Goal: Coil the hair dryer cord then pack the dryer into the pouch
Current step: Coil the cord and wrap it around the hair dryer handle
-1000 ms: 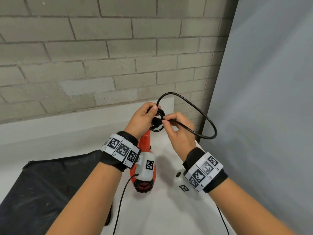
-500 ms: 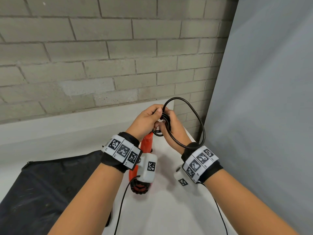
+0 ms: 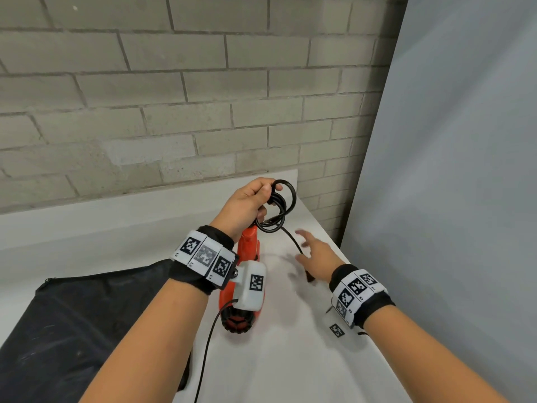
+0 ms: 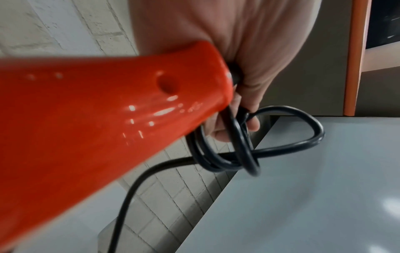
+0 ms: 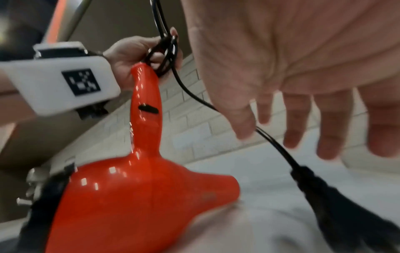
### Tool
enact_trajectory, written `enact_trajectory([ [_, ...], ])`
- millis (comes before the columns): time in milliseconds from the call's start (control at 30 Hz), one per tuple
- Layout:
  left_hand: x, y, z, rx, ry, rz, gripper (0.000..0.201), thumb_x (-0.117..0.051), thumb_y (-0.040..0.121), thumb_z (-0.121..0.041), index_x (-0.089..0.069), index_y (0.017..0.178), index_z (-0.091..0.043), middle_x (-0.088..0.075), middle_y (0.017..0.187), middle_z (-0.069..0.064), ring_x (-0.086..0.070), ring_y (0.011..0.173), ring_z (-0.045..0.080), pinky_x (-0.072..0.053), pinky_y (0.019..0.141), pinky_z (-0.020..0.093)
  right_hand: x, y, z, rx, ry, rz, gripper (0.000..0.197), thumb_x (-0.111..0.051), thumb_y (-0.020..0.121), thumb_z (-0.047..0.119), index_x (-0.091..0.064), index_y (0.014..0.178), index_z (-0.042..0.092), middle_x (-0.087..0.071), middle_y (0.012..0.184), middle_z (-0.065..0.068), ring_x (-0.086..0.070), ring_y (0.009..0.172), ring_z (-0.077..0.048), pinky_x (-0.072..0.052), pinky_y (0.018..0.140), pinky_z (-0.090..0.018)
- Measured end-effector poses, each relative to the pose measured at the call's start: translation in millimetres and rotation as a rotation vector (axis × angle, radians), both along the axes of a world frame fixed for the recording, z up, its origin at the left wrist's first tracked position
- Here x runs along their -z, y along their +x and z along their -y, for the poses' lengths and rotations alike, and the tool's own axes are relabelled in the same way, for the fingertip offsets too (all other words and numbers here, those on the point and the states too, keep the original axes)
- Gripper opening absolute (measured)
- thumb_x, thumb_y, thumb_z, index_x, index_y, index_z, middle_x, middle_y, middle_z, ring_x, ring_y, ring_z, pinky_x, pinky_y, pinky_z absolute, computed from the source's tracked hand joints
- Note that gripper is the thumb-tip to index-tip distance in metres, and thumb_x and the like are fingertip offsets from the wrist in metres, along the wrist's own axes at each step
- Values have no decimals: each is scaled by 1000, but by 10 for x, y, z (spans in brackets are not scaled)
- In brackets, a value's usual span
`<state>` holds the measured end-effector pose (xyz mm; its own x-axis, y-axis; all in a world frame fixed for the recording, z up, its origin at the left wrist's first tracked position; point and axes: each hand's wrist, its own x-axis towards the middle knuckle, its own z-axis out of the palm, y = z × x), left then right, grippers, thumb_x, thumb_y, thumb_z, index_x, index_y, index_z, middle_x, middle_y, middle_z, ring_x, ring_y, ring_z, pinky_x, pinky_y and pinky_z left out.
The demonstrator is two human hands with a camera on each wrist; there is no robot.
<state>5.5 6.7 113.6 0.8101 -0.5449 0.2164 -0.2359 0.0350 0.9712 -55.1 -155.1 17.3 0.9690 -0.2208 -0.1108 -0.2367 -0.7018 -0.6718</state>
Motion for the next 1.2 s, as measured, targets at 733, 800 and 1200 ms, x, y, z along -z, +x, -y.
enact_trajectory([
  [733, -14, 55, -133, 41, -18, 30, 27, -33, 97, -15, -52, 79, -18, -38, 67, -1, -31, 40, 2, -30, 45, 15, -398, 221, -356, -276, 398, 354, 22, -44, 94, 6, -61, 96, 20, -63, 92, 7, -59, 81, 8, -44, 77, -7],
  [800, -10, 34, -135, 34, -27, 17, 25, -37, 96, -17, -53, 76, -17, -40, 63, -4, -30, 40, 3, -29, 45, 17, -425, 267, -361, -209, 419, 369, 25, -42, 94, 7, -59, 80, 19, -58, 73, 3, -56, 56, 1, -46, 67, -15],
  [1200, -52, 49, -231, 68, 132, 34, 26, -53, 88, -7, -59, 108, -22, -40, 62, -2, -36, 42, 2, -37, 49, 12, -1165, 224, -256, 22, 142, 723, 14, -46, 91, 7, -55, 82, 13, -43, 59, 10, -39, 55, -2, -34, 51, -8],
])
